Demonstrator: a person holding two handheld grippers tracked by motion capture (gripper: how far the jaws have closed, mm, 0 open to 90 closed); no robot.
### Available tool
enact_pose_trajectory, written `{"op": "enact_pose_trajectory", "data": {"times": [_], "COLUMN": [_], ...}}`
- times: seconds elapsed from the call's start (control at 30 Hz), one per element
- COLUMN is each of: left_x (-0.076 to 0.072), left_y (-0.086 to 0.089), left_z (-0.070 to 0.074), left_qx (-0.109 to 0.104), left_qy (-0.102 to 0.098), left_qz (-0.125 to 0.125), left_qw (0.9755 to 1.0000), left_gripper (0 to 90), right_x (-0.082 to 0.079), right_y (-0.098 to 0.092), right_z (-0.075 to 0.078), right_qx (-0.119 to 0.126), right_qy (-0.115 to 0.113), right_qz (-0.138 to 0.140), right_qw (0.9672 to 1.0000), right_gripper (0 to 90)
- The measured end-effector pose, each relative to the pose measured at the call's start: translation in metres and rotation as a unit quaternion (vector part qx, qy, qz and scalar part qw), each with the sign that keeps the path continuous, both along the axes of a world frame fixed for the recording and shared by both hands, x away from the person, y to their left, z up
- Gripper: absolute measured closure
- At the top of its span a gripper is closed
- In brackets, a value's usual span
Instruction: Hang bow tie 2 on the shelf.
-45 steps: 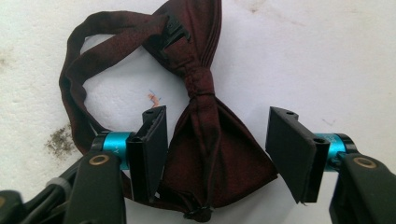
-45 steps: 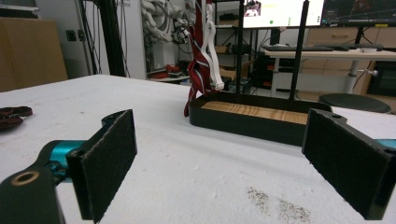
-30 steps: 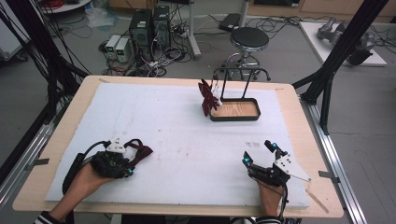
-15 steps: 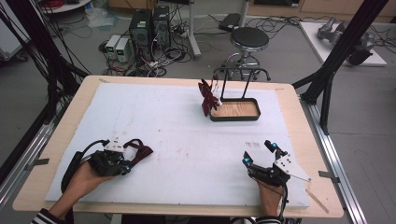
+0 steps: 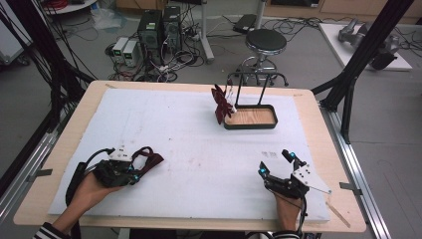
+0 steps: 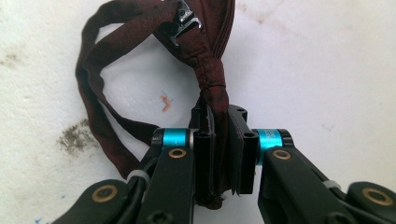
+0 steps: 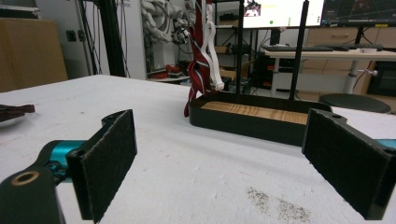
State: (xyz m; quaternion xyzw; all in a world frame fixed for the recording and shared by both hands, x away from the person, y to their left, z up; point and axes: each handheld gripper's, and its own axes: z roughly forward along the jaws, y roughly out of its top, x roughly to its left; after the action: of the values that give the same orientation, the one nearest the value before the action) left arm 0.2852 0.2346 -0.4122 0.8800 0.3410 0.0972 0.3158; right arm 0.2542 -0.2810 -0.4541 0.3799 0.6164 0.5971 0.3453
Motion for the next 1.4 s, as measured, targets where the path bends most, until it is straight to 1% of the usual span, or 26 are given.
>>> {"op": "enact_pose_trajectory", "data": {"times": [0.03, 0.1, 0.17, 0.2, 0.23, 0.33, 0.4, 0.57, 0.63, 0.7, 0.73, 0.8, 0.83, 0.9, 0.93, 1.07, 1.17, 1.23, 1.3, 1.4], "left_x": [0.0, 0.0, 0.0, 0.0, 0.0, 0.0, -0.001, -0.001, -0.001, 0.0, 0.001, 0.002, 0.002, 0.003, 0.003, 0.005, 0.006, 0.008, 0.009, 0.012], "left_y": [0.0, 0.0, 0.0, 0.001, 0.001, 0.002, 0.002, 0.0, -0.001, -0.003, -0.004, -0.005, -0.007, -0.009, -0.011, -0.017, -0.021, -0.024, -0.027, -0.032], "left_z": [0.001, 0.004, 0.005, 0.007, 0.008, 0.011, 0.012, 0.018, 0.02, 0.022, 0.024, 0.026, 0.028, 0.031, 0.033, 0.038, 0.041, 0.045, 0.048, 0.051], "left_qx": [-0.007, -0.013, -0.026, -0.027, -0.037, -0.057, -0.069, -0.092, -0.101, -0.113, -0.115, -0.122, -0.129, -0.136, -0.141, -0.151, -0.163, -0.172, -0.183, -0.198], "left_qy": [-0.001, -0.007, -0.011, -0.012, -0.017, -0.028, -0.037, -0.056, -0.066, -0.071, -0.077, -0.082, -0.088, -0.095, -0.1, -0.11, -0.118, -0.126, -0.136, -0.144], "left_qz": [0.0, 0.0, 0.002, -0.002, 0.0, -0.004, -0.004, -0.003, -0.001, 0.0, 0.0, -0.001, 0.001, 0.0, 0.003, 0.001, 0.004, 0.005, 0.005, 0.007], "left_qw": [1.0, 0.9999, 0.9996, 0.9995, 0.9992, 0.998, 0.9969, 0.9941, 0.9927, 0.9911, 0.9904, 0.9891, 0.9877, 0.9862, 0.985, 0.9824, 0.9794, 0.977, 0.9735, 0.9696], "left_gripper": [81.6, 81.6, 81.6, 81.6, 81.6, 81.6, 81.6, 81.6, 81.6, 81.6, 81.6, 81.6, 81.6, 81.6, 81.6, 81.6, 81.6, 81.6, 81.6, 81.6], "right_x": [0.0, 0.0, 0.0, 0.0, 0.0, 0.0, 0.0, 0.0, 0.0, 0.0, 0.0, 0.0, 0.0, 0.0, 0.0, 0.0, 0.0, 0.0, 0.0, 0.0], "right_y": [0.0, 0.0, 0.0, 0.0, 0.0, 0.0, 0.0, 0.0, 0.0, 0.0, 0.0, 0.0, 0.0, 0.0, 0.0, 0.0, 0.0, 0.0, 0.0, 0.0], "right_z": [0.0, 0.0, 0.0, 0.0, 0.0, 0.0, 0.0, 0.0, 0.0, 0.0, 0.0, 0.0, 0.0, 0.0, 0.0, 0.0, 0.0, 0.0, 0.0, 0.0], "right_qx": [-0.001, -0.001, 0.0, 0.001, -0.001, -0.001, 0.0, 0.0, 0.0, 0.0, 0.0, 0.0, 0.0, 0.0, 0.001, 0.001, 0.0, 0.0, 0.0, 0.0], "right_qy": [0.0, -0.001, 0.0, -0.001, -0.002, -0.001, -0.001, -0.002, -0.001, -0.001, -0.001, -0.001, -0.001, -0.002, -0.001, -0.001, -0.002, -0.002, -0.002, -0.002], "right_qz": [0.0, 0.0, 0.0, 0.0, 0.001, 0.001, 0.0, 0.0, 0.001, 0.0, 0.0, 0.0, 0.0, 0.0, 0.0, 0.001, 0.001, 0.001, 0.001, 0.001], "right_qw": [1.0, 1.0, 1.0, 1.0, 1.0, 1.0, 1.0, 1.0, 1.0, 1.0, 1.0, 1.0, 1.0, 1.0, 1.0, 1.0, 1.0, 1.0, 1.0, 1.0], "right_gripper": [9.3, 9.4, 9.4, 9.3, 9.4, 9.4, 9.4, 9.4, 9.3, 9.4, 9.4, 9.4, 9.4, 9.4, 9.4, 9.4, 9.4, 9.4, 9.4, 9.4]}}
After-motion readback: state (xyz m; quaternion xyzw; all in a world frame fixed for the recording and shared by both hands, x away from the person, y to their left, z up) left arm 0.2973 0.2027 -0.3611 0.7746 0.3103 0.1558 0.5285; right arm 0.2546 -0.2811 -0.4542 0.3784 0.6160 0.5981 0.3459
